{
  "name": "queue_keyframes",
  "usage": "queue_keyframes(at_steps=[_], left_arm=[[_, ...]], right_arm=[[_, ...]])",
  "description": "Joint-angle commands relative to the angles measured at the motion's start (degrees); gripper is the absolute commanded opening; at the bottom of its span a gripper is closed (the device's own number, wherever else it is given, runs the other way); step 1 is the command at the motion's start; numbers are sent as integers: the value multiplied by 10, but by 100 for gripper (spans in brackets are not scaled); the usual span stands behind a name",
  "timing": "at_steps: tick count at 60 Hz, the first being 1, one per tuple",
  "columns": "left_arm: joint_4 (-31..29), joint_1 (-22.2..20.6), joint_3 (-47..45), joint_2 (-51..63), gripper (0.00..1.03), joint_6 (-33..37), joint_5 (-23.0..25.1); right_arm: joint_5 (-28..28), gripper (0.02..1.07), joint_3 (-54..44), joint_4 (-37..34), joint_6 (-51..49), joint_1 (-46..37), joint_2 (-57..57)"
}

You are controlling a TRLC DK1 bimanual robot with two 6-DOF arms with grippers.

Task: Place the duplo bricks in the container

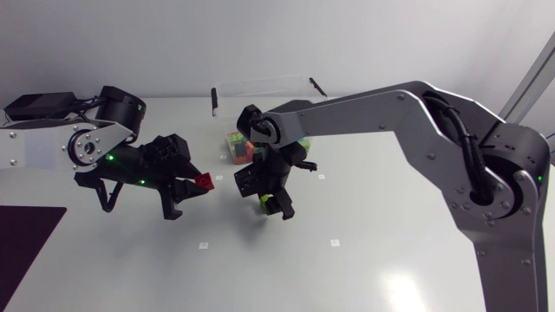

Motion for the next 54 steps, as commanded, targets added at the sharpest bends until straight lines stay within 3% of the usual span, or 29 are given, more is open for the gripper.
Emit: queue_keyframes(at_steps=[1, 8, 12, 26, 39, 54], left_arm=[[4, 5, -14, -11, 41, -10, 1], [4, 5, -14, -14, 41, -9, 1], [4, 5, -12, -15, 41, -10, 2], [4, -2, 19, -16, 41, -30, 2], [5, -21, 81, 18, 41, -66, 2], [5, -31, 203, 99, 41, -129, 0]], right_arm=[[5, 34, 3, -4, -24, 3, 14], [7, 33, 1, -7, -21, 4, 14], [8, 27, -2, -9, -17, 4, 9], [4, 26, -10, -39, 16, -11, -43], [-83, 26, 48, -82, 84, -78, -89], [-171, 27, 96, -70, 169, -141, -100]])
